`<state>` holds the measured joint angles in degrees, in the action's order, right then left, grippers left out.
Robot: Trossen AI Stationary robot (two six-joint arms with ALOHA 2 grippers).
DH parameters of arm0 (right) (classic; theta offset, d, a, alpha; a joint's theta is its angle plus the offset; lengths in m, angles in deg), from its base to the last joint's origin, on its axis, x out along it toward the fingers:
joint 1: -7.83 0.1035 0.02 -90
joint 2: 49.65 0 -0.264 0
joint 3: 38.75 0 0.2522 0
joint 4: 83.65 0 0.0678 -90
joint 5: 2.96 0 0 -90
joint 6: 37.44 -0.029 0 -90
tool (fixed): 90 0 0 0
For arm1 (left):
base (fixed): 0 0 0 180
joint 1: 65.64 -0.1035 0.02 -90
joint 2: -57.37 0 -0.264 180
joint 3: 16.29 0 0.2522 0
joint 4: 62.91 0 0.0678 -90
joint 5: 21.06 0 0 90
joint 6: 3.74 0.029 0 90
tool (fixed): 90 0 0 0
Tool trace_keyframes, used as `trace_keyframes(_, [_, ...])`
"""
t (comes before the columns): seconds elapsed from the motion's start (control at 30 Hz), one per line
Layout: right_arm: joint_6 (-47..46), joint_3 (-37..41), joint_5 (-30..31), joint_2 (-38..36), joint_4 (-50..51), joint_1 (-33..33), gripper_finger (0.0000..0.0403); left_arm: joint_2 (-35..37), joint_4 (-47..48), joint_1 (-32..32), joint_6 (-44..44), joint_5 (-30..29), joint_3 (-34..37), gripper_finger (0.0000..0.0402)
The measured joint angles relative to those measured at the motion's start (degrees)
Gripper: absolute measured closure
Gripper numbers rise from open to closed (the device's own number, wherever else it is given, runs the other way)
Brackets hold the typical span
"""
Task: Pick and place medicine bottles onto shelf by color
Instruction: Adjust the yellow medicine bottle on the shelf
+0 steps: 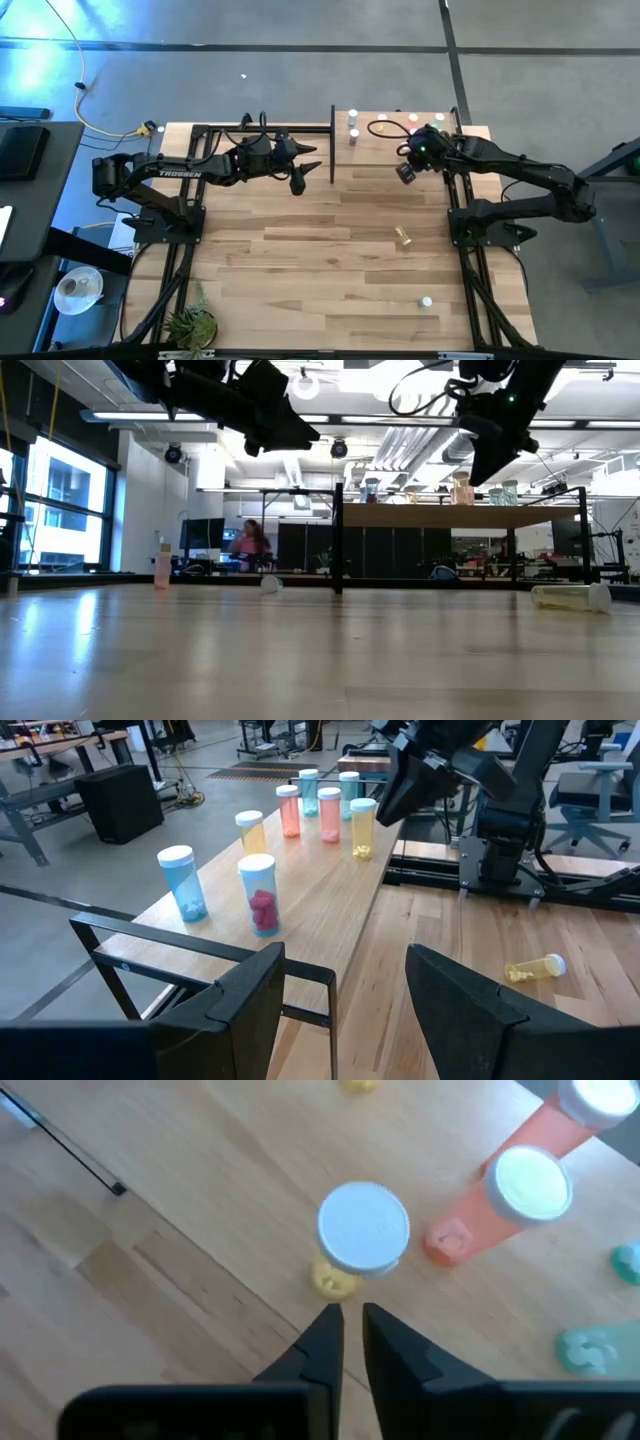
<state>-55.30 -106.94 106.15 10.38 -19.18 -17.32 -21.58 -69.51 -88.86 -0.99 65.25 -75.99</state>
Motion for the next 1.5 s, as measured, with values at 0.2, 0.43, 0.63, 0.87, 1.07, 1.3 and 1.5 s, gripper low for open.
trace_keyframes(0.2, [0.3,0.0,-1.3,0.7,-0.6,-2.5,0.0380,0.0,0.0,0.0,0.0,0.0,0.0,0.0204])
trace_keyframes(0.43, [1.6,0.0,-3.0,4.9,-2.3,-4.1,0.0380,0.0,0.0,0.0,0.5,0.0,0.0,0.0204])
trace_keyframes(0.63, [2.9,0.0,-3.0,7.4,-5.2,-4.1,0.0380,0.0,0.0,0.0,0.5,0.0,0.0,0.0204])
trace_keyframes(0.87, [4.4,0.0,-3.2,9.6,-8.3,-4.1,0.0380,0.0,0.0,0.0,0.5,0.0,0.0,0.0204])
trace_keyframes(1.07, [4.4,0.0,-3.2,9.8,-9.1,-4.1,0.0380,0.0,0.0,0.0,0.5,0.0,0.0,0.0204])
trace_keyframes(1.3, [2.6,-4.3,-3.2,9.6,-2.3,-3.1,0.0380,0.0,0.0,0.0,0.5,0.0,0.0,0.0204])
trace_keyframes(1.5, [1.8,-9.9,-3.3,9.6,4.3,-0.5,0.0380,0.0,0.0,0.0,0.5,0.0,0.0,0.0204])
